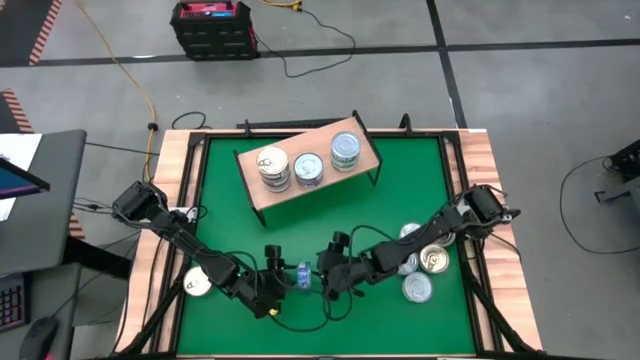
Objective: Stack canned seafood by type on shelf
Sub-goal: Stack the blue tuna can on top of the red tuna can on the shelf
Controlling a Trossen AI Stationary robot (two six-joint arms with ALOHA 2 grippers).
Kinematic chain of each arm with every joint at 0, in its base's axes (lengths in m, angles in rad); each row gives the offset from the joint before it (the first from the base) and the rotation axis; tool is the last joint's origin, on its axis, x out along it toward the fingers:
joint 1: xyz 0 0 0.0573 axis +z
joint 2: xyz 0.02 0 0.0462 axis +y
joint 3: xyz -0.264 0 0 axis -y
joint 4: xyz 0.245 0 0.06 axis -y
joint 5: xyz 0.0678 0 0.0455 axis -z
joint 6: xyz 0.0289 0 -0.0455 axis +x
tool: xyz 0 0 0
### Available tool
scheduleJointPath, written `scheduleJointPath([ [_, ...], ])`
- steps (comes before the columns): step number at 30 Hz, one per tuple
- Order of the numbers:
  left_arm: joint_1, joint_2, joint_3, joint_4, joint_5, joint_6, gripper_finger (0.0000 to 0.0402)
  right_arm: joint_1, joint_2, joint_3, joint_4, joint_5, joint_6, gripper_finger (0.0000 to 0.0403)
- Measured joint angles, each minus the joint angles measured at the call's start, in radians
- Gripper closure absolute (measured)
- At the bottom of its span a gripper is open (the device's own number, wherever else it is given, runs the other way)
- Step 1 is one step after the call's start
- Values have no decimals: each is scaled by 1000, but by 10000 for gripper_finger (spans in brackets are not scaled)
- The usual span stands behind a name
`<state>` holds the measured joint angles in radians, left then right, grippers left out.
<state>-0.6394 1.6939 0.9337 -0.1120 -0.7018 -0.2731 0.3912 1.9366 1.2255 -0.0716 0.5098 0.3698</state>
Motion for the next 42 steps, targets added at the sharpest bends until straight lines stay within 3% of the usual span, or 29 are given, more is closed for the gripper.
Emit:
scheduleJointPath([
  [10, 0, 0, 0, 65, 18, -26, 221, -78, 0, 0, 8, -92, -65, 133],
  [18, -1, 0, 0, 75, 17, -28, 221, -87, 0, 0, 27, -99, -117, 133],
  [22, -2, 0, 0, 73, 34, -14, 221, -84, -18, 1, -37, -48, -117, 133],
  [29, -3, 0, 0, 74, 96, -34, 221, -29, -117, 40, -90, -11, -117, 133],
  [42, -12, 0, 0, 73, 100, -44, 221, 64, -86, 18, 3, -15, -133, 132],
])
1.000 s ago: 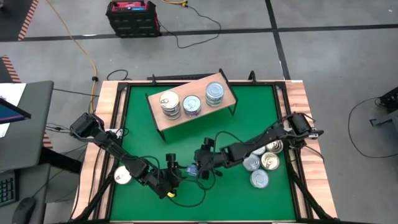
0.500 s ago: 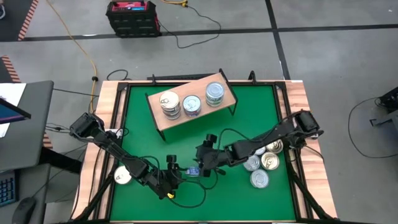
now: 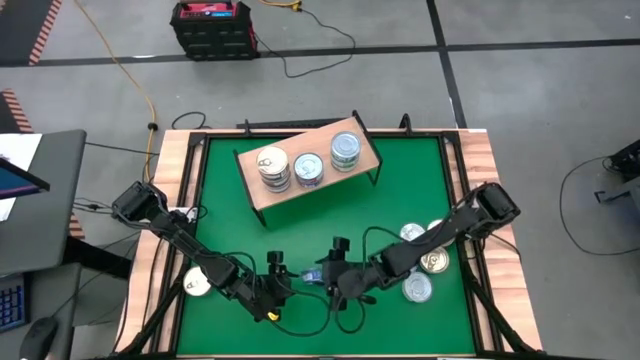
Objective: Stack canned seafood by type on shelf
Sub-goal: Stack the blue tuna can on top of the red tuna can on the shelf
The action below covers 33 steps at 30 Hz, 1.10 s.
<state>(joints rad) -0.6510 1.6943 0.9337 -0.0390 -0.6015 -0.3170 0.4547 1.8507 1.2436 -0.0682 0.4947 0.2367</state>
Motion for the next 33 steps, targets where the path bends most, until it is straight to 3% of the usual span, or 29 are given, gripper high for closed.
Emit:
scheduleJointPath([
  [8, -1, 0, 0, -13, 17, -2, 221, -55, 25, -14, -1, -155, -30, 132],
  [26, -1, -82, 0, -113, 69, -72, 221, -43, 104, -19, -10, -194, -1, 134],
  [33, -1, -81, 0, -114, 66, -57, 221, -46, 103, -19, -22, -192, -29, 191],
])
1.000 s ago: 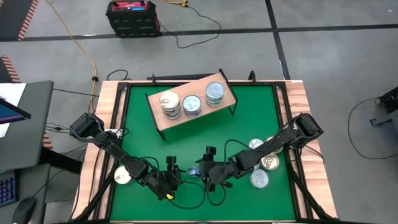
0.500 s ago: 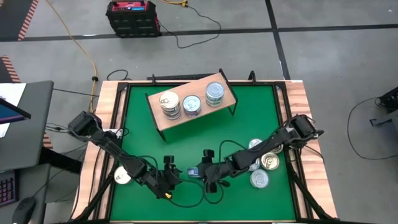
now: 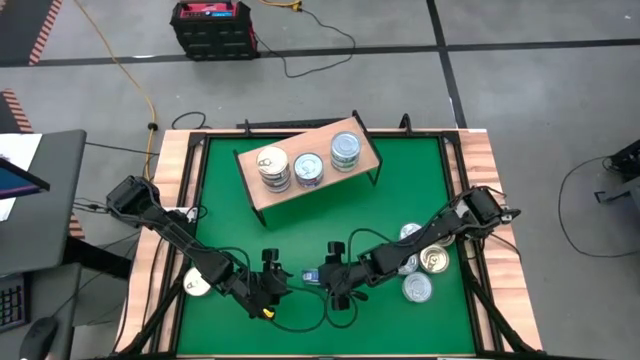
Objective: Stack canned seafood by type on shelf
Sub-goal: Stack the blue tuna can on top of the red tuna can on the shelf
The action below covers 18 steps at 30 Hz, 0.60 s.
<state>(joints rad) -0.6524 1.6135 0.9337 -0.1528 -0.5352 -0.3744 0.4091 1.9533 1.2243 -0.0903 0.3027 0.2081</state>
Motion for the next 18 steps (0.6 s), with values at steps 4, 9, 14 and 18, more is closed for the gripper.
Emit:
scheduleJointPath([
  [4, 0, 0, 0, 2, -18, 12, 221, -6, 0, 0, -14, 3, 0, 241],
  [9, 0, 0, -2, 3, -59, 42, 221, -6, -7, 7, -53, 7, -7, 241],
  [14, 0, 0, -57, 14, -143, 62, 221, -3, -24, 92, -299, 43, -7, 224],
  [18, 6, 0, -136, 137, -101, 83, 221, 4, -32, 196, -511, 121, -25, 227],
])
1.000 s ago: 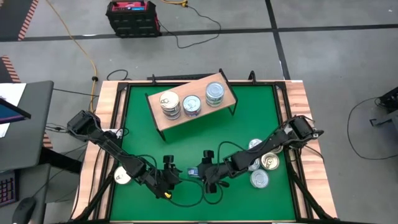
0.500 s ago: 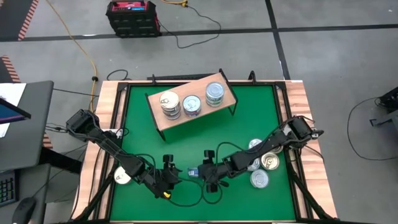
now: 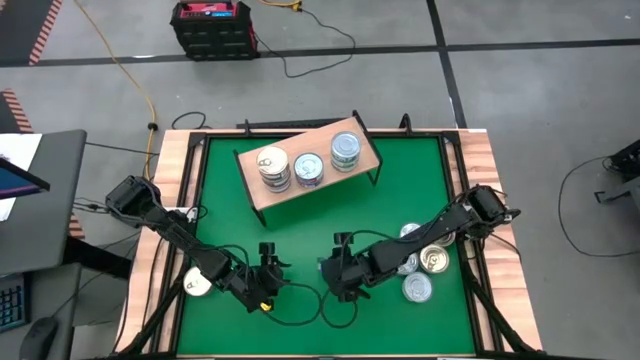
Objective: Stack canned seafood by type on shelf
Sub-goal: Stack the blue tuna can on top of the red tuna can on the shelf
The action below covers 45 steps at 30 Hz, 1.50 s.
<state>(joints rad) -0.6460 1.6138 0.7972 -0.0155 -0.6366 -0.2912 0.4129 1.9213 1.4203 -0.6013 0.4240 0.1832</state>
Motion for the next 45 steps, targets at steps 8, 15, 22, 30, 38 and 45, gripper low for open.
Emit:
scheduleJointPath([
  [8, -21, 1, -121, 331, 170, 89, 221, -19, 0, 141, -288, 81, -2, 239],
  [15, -68, 0, -131, 460, 253, 219, 221, -36, 0, 246, -342, 234, -72, 218],
  [22, -81, 0, -131, 509, 258, 234, 221, -61, 0, 344, -255, 570, -367, 236],
  [30, -81, 0, -131, 501, 254, 213, 221, -151, 0, 362, -5, 715, -776, 205],
  [38, -81, 0, -131, 497, 254, 193, 221, -284, 0, 361, 16, 691, -815, 234],
  [45, -81, 0, -131, 465, 227, 216, 221, -341, 1, 361, 21, 567, -812, 203],
])
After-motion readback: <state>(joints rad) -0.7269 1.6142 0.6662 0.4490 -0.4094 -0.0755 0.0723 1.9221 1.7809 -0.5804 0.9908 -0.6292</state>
